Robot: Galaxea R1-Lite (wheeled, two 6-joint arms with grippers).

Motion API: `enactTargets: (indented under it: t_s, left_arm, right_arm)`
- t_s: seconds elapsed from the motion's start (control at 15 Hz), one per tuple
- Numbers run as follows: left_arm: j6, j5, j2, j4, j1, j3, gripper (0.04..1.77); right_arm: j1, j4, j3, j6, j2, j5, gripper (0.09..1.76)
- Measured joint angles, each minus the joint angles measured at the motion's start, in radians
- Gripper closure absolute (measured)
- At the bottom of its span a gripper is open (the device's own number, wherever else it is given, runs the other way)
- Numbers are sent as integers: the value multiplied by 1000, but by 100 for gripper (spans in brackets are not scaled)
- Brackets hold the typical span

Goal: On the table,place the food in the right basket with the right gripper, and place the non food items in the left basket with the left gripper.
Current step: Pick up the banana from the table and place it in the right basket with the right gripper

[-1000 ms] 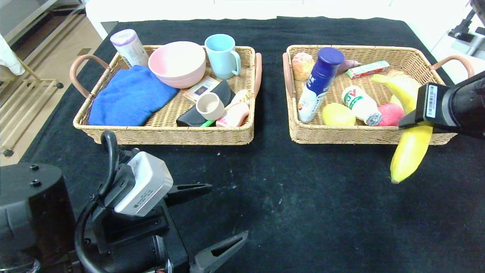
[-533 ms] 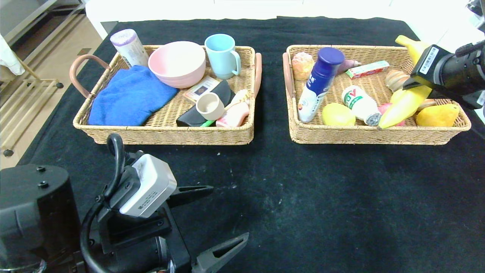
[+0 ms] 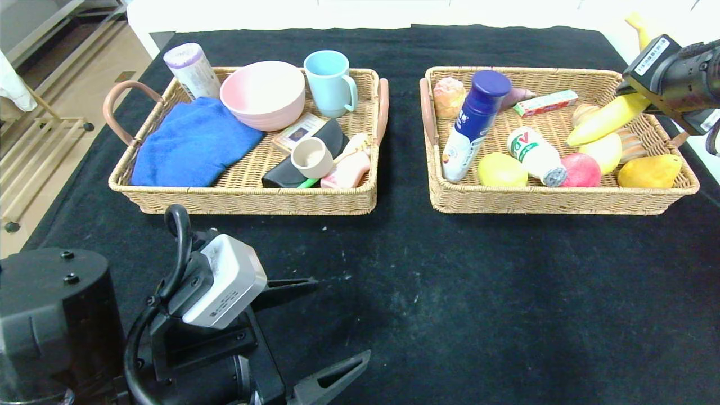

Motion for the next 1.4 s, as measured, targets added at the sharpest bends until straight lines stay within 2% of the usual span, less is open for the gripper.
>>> enactTargets:
  t_s: [0.13, 0.53, 0.87, 1.13, 1.4]
  left_arm:
    - [0, 0, 0, -1, 0, 0, 9]
    - [8, 1, 0, -1, 0, 2, 9]
    - [8, 1, 0, -1, 0, 4, 9]
    - [8, 1, 1, -1, 0, 4, 9]
    - [6, 4, -2, -2, 4, 2, 9]
  right_arm:
    - [-7, -21, 1, 1, 20, 40, 120]
    - [-9, -76, 2, -4, 60, 45, 120]
    - [-9, -74, 7, -4, 65, 46, 73]
    - [1, -70, 32, -27, 48, 49, 49]
    - [9, -72, 132, -111, -30, 182, 36]
